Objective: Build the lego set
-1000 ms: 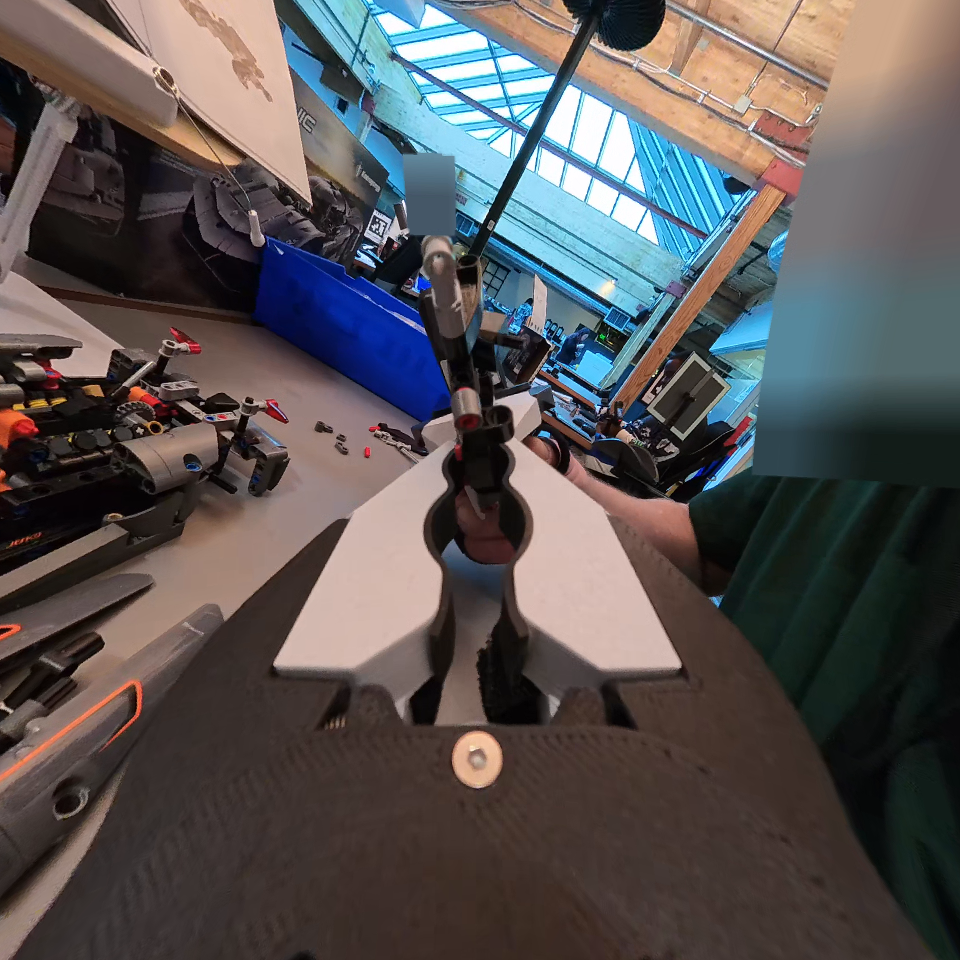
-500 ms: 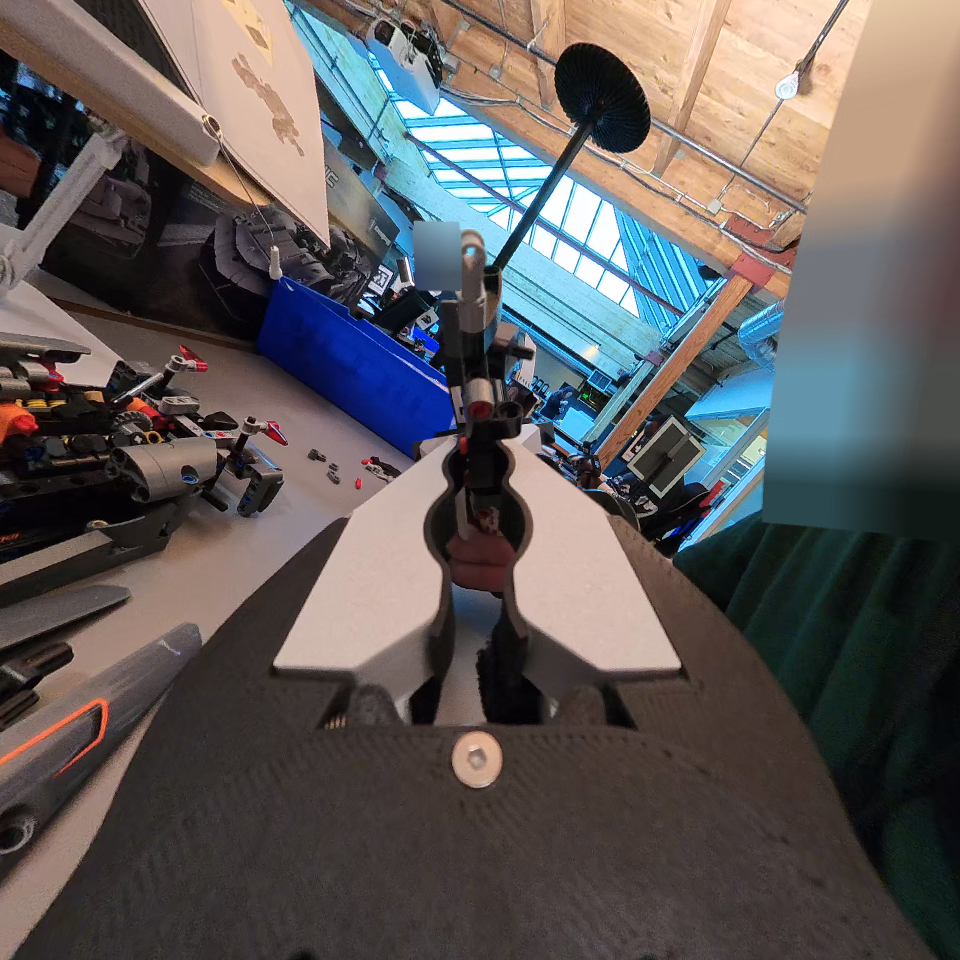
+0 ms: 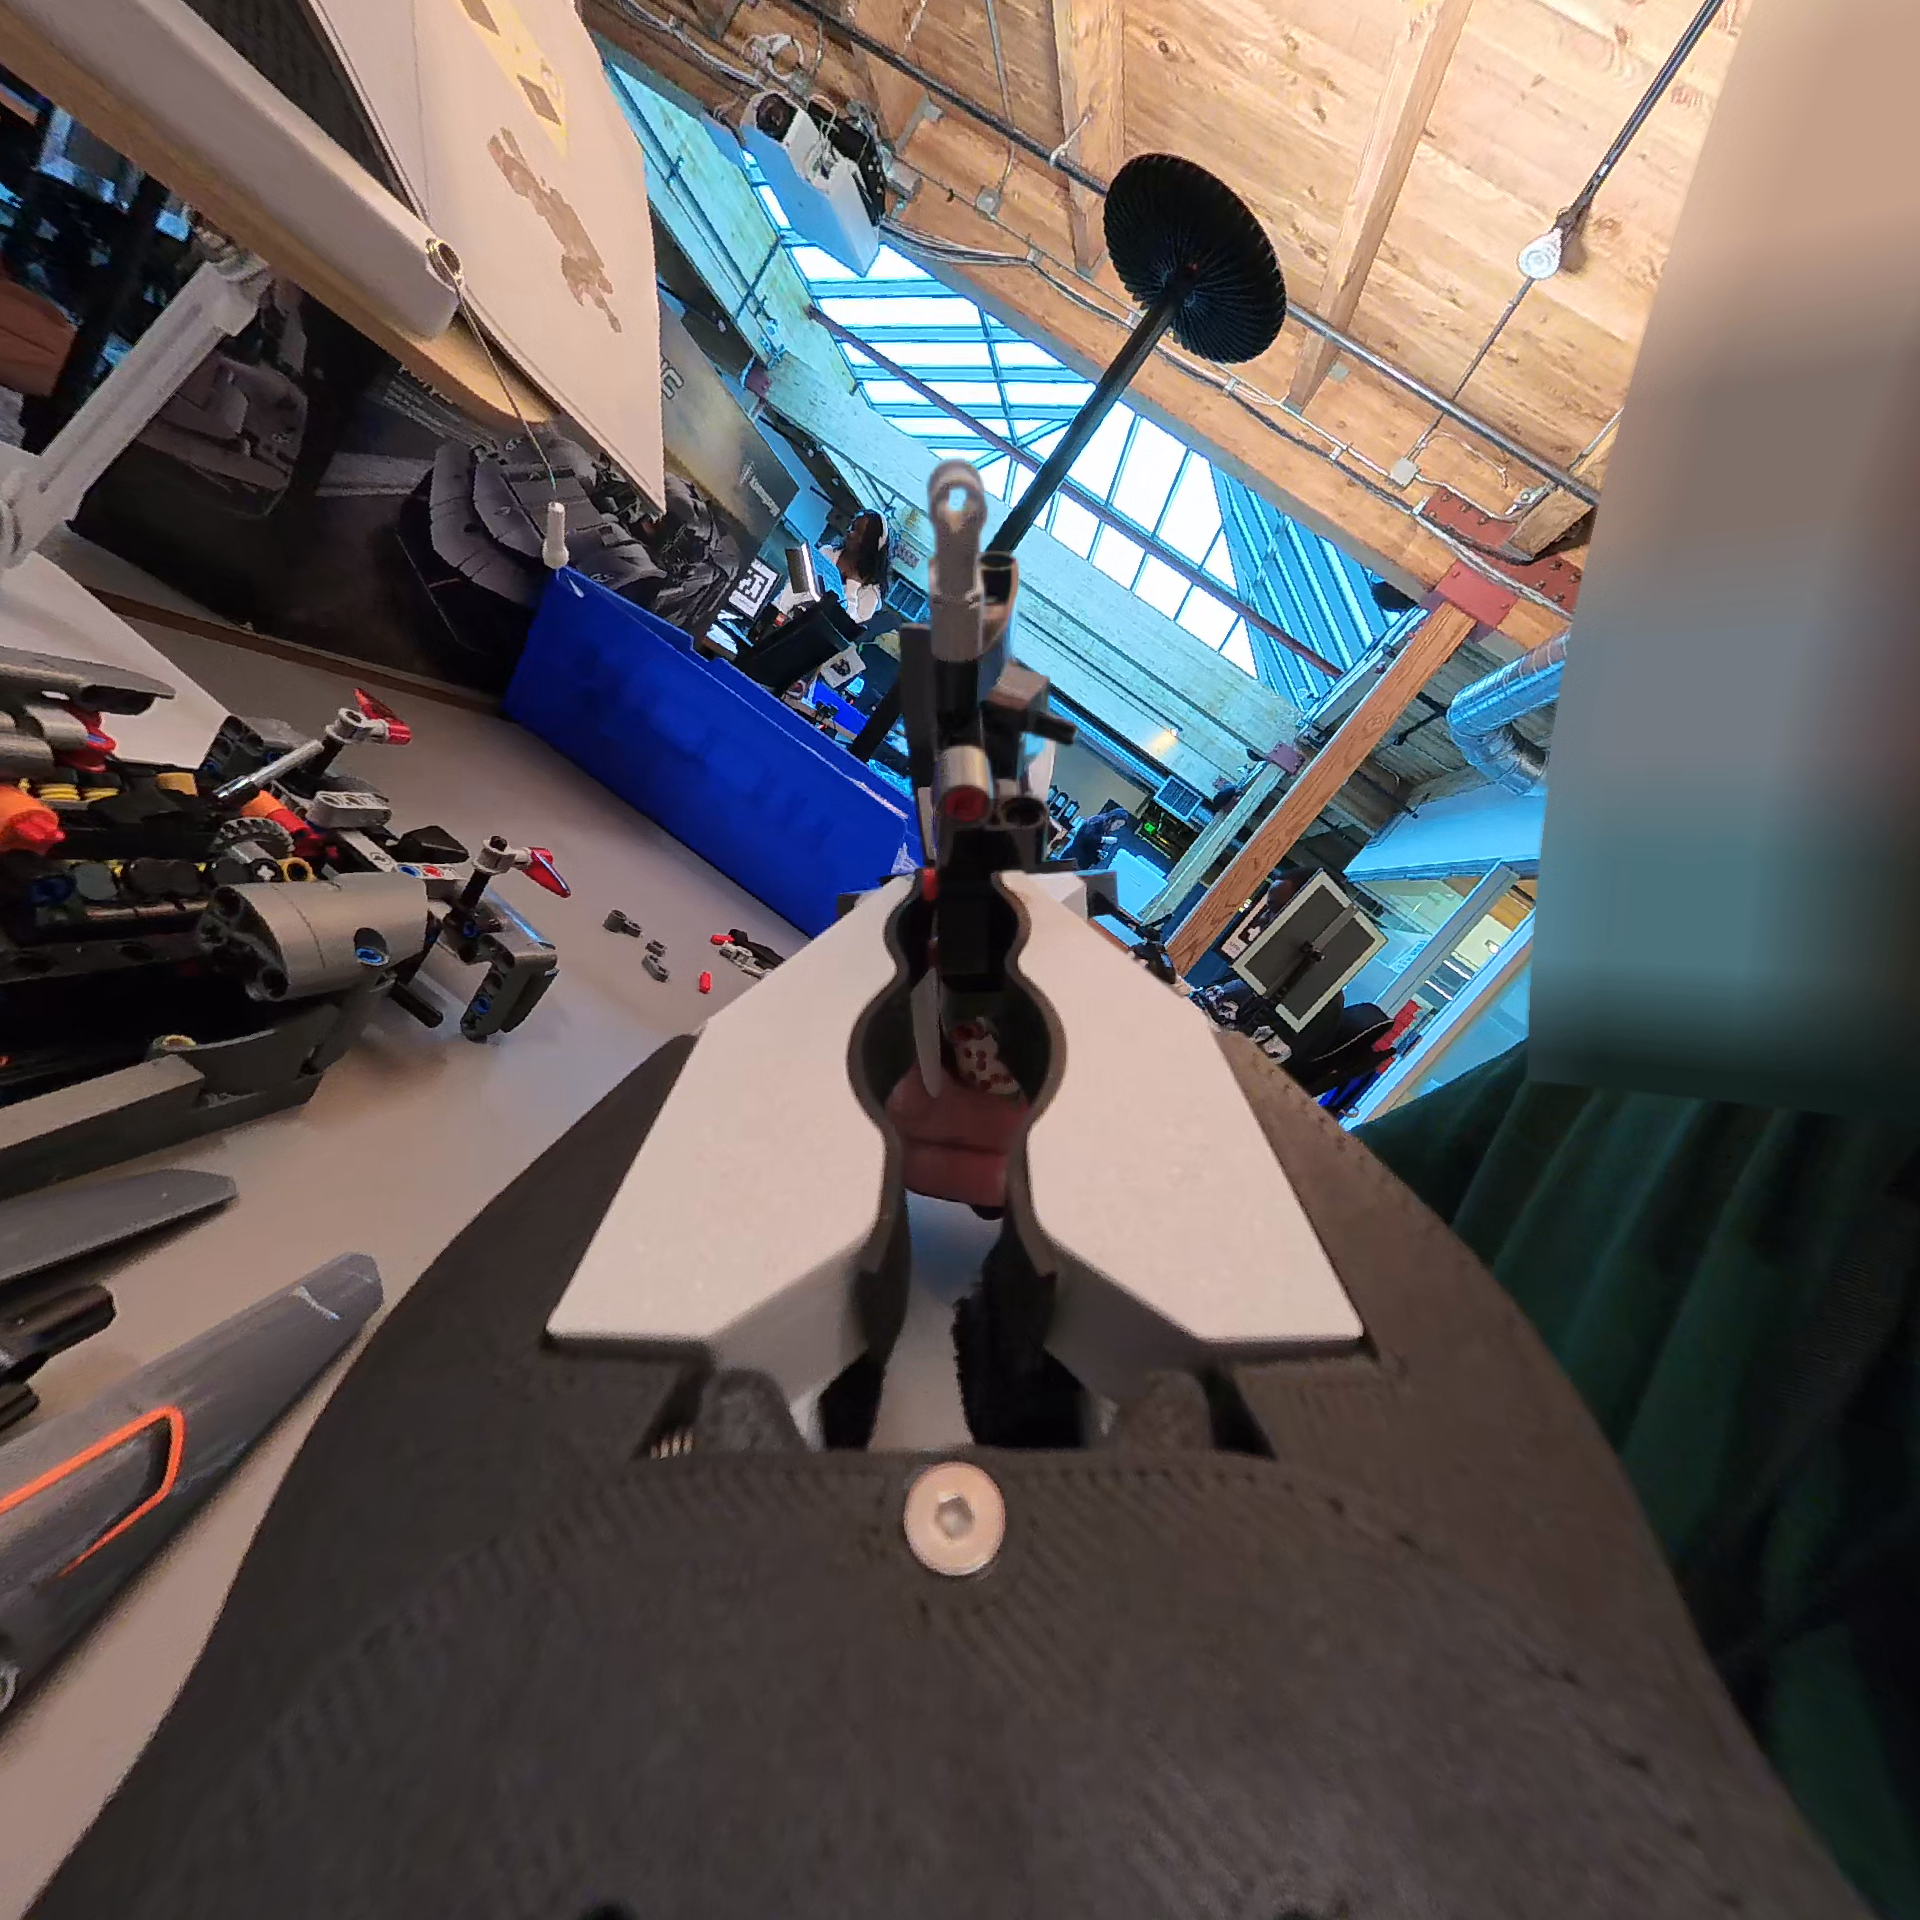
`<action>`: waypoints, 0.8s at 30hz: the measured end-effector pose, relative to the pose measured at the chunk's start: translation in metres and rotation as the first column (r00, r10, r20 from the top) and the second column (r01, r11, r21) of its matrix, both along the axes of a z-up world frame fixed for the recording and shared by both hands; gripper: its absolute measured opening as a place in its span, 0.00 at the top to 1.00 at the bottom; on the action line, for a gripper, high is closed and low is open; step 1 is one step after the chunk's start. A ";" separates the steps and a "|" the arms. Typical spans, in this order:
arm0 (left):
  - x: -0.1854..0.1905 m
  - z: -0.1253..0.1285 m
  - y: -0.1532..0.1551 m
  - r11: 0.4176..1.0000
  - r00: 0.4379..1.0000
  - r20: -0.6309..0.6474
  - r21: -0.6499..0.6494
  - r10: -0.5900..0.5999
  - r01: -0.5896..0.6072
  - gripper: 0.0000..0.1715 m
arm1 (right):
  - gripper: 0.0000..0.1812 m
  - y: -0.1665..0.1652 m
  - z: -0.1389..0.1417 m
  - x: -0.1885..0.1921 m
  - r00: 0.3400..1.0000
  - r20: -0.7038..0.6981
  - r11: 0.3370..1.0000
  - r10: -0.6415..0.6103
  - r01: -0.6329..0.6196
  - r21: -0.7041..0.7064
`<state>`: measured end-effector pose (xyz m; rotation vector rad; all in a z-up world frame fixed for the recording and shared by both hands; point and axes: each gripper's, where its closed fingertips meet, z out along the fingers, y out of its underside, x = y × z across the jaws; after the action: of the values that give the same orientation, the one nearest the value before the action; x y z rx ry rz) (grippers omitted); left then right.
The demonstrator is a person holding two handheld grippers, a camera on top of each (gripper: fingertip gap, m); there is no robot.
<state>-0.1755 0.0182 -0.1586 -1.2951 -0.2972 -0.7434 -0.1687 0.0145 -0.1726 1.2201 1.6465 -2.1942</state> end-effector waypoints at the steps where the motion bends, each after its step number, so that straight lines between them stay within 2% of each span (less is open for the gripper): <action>1: 0.000 0.000 0.000 1.000 1.000 0.002 0.003 0.001 -0.001 0.96 | 0.97 -0.001 0.000 0.000 1.000 0.003 1.000 0.005 -0.005 0.001; 7: -0.003 0.006 -0.002 0.999 1.000 0.027 0.032 0.014 -0.014 0.96 | 0.92 0.005 0.005 -0.001 1.000 -0.010 1.000 -0.003 0.003 -0.019; 15: -0.004 0.006 -0.002 0.999 0.999 0.051 0.044 0.017 -0.020 0.96 | 0.97 0.002 0.002 0.004 0.999 -0.019 0.999 0.033 -0.032 0.041; 19: -0.004 0.008 -0.002 0.998 0.998 0.054 0.055 0.016 -0.019 0.96 | 0.91 0.004 0.002 0.005 0.998 -0.027 0.997 0.050 -0.048 0.056; 21: -0.004 0.008 -0.002 0.999 0.998 0.055 0.044 0.011 -0.014 0.96 | 0.86 0.005 -0.002 0.004 0.998 -0.049 0.990 0.040 -0.033 0.134; 24: -0.007 0.009 -0.004 1.000 0.998 0.070 0.031 -0.005 0.002 0.96 | 0.85 0.009 -0.007 0.006 0.990 -0.139 0.950 0.036 0.009 0.313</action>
<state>-0.1828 0.0142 -0.1496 -1.2420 -0.3386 -0.7945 -0.1631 0.0236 -0.1793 1.1347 2.1208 -2.1133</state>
